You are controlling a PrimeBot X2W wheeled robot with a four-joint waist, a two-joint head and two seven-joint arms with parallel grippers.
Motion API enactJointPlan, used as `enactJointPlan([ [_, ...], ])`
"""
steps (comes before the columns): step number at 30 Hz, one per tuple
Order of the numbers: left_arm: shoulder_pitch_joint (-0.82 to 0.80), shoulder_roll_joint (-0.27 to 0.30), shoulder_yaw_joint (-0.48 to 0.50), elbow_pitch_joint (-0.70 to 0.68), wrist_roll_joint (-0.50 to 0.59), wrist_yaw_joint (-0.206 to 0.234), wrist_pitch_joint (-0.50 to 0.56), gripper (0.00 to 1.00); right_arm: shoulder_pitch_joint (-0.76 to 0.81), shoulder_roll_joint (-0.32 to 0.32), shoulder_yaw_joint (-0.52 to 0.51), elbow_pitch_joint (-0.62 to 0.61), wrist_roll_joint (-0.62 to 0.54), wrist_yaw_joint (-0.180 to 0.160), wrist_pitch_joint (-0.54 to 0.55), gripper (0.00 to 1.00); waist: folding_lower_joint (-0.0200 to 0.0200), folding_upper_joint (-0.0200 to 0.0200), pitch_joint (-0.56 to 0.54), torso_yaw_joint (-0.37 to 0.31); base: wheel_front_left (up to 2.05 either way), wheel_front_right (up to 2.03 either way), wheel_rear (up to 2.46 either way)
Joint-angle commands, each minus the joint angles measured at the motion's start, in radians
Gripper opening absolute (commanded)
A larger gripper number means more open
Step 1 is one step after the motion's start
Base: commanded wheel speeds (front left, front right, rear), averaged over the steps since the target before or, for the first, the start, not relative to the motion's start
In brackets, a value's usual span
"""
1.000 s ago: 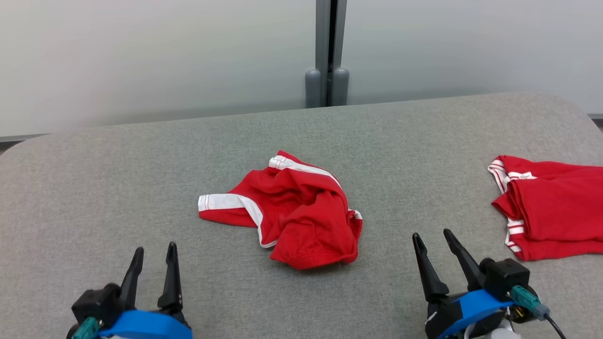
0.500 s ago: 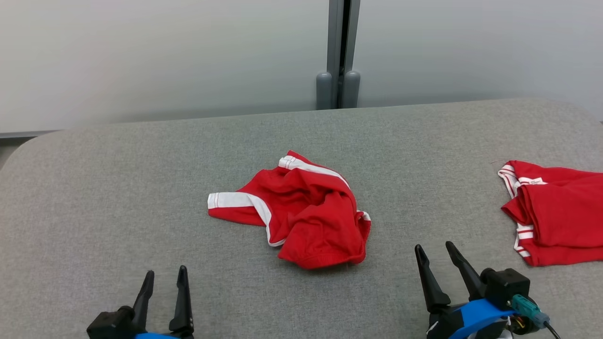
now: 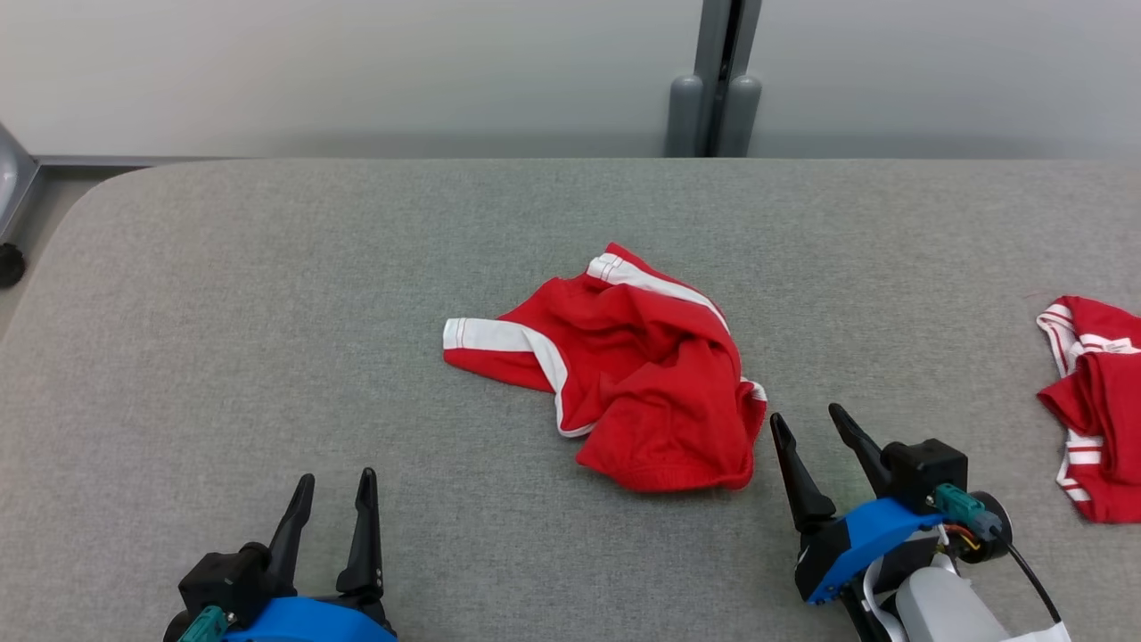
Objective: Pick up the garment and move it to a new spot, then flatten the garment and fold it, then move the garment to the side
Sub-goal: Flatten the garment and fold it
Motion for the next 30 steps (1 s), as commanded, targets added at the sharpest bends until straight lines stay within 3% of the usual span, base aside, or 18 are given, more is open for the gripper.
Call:
enactJointPlan([
  [1,-0.020,0.012,0.000,-0.001,-0.009,0.002,-0.002,1.00,-0.031,-0.003,-0.002,0.021,-0.009,0.000,-0.001,1.00,-0.0001,0.0000,0.032,0.032,0.00,0.00,0.00],
  [15,-0.074,0.026,-0.025,-0.001,-0.051,0.002,-0.002,1.00,-0.134,-0.003,-0.042,0.116,-0.047,0.000,-0.001,1.00,-0.0001,0.0000,0.102,0.083,0.00,0.00,0.00],
  [16,-0.078,0.026,-0.026,-0.001,-0.054,0.002,-0.002,1.00,-0.137,-0.003,-0.045,0.115,-0.050,0.000,-0.001,0.80,-0.0001,0.0000,0.103,0.083,0.00,0.00,0.00],
  [17,-0.081,0.026,-0.027,-0.002,-0.056,0.002,-0.002,1.00,-0.141,-0.003,-0.046,0.112,-0.051,0.000,0.000,0.22,-0.0001,0.0000,0.105,0.084,0.00,0.00,0.00],
  [18,-0.084,0.026,-0.027,-0.002,-0.057,0.002,-0.002,1.00,-0.145,-0.003,-0.047,0.105,-0.050,0.000,0.000,0.00,-0.0001,0.0000,0.107,0.083,0.00,0.00,0.00],
  [30,-0.062,0.017,-0.046,0.015,-0.062,0.002,-0.002,1.00,-0.267,-0.003,-0.117,-0.152,-0.116,0.000,-0.002,0.00,-0.0001,0.0000,0.053,0.068,0.00,0.00,0.00],
])
